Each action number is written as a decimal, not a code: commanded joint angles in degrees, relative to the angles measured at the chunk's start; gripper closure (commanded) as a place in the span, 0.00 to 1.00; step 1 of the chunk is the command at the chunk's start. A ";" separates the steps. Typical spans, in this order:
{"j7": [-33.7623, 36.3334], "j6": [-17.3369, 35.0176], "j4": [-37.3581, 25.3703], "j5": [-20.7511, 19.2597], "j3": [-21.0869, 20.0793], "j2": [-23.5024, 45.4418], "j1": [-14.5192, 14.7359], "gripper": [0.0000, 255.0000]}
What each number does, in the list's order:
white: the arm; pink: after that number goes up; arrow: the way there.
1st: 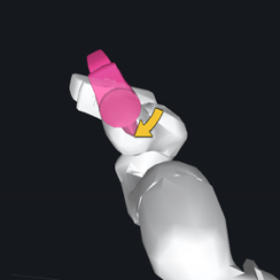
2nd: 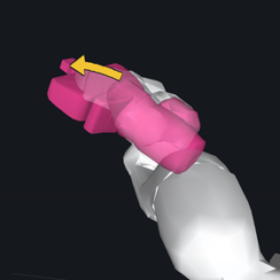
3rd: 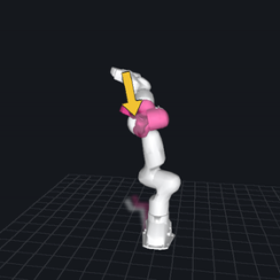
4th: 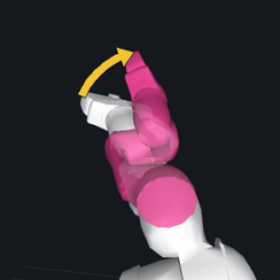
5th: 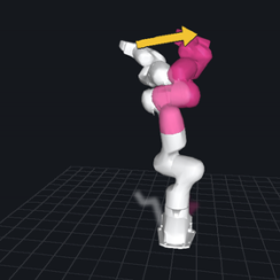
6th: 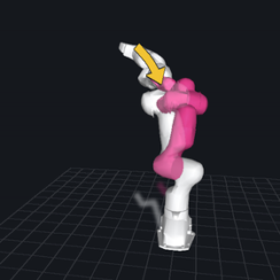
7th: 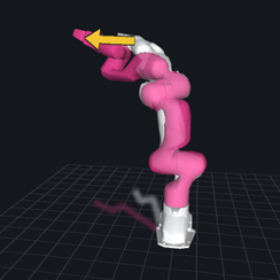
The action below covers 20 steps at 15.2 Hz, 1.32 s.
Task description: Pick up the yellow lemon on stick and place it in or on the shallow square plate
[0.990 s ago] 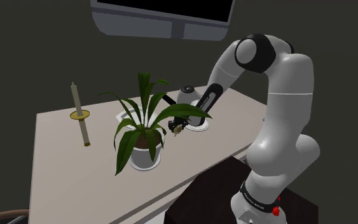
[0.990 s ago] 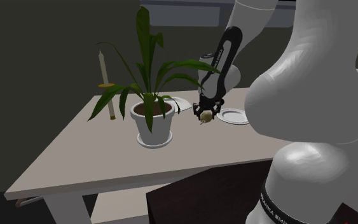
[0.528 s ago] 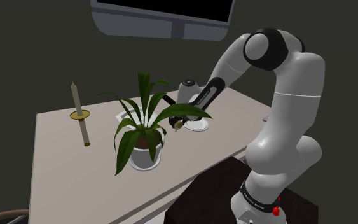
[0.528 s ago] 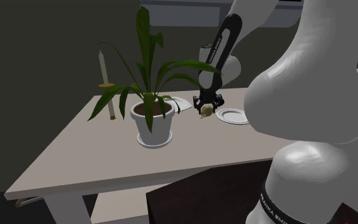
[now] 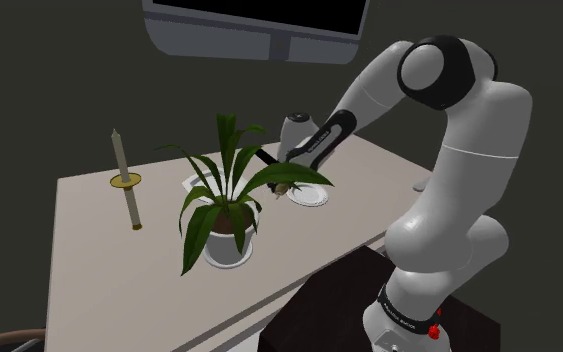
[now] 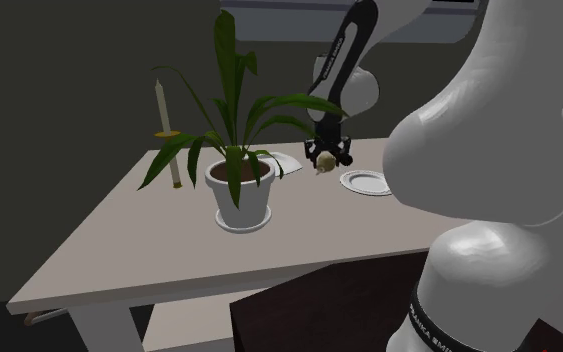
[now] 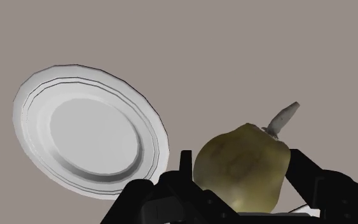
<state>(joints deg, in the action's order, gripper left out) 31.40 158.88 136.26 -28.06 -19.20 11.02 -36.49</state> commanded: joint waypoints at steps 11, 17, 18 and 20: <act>5.21 -13.32 -25.49 -1.83 -0.59 14.98 8.54 1.00; 5.67 -22.03 -44.64 -2.20 -0.13 26.36 14.40 1.00; 5.50 -23.67 -48.34 -2.16 -0.03 28.49 15.45 1.00; 4.92 -27.21 -56.44 -2.02 0.20 33.08 17.68 1.00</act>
<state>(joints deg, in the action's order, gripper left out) 36.60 133.31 83.80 -30.08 -19.15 41.74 -19.86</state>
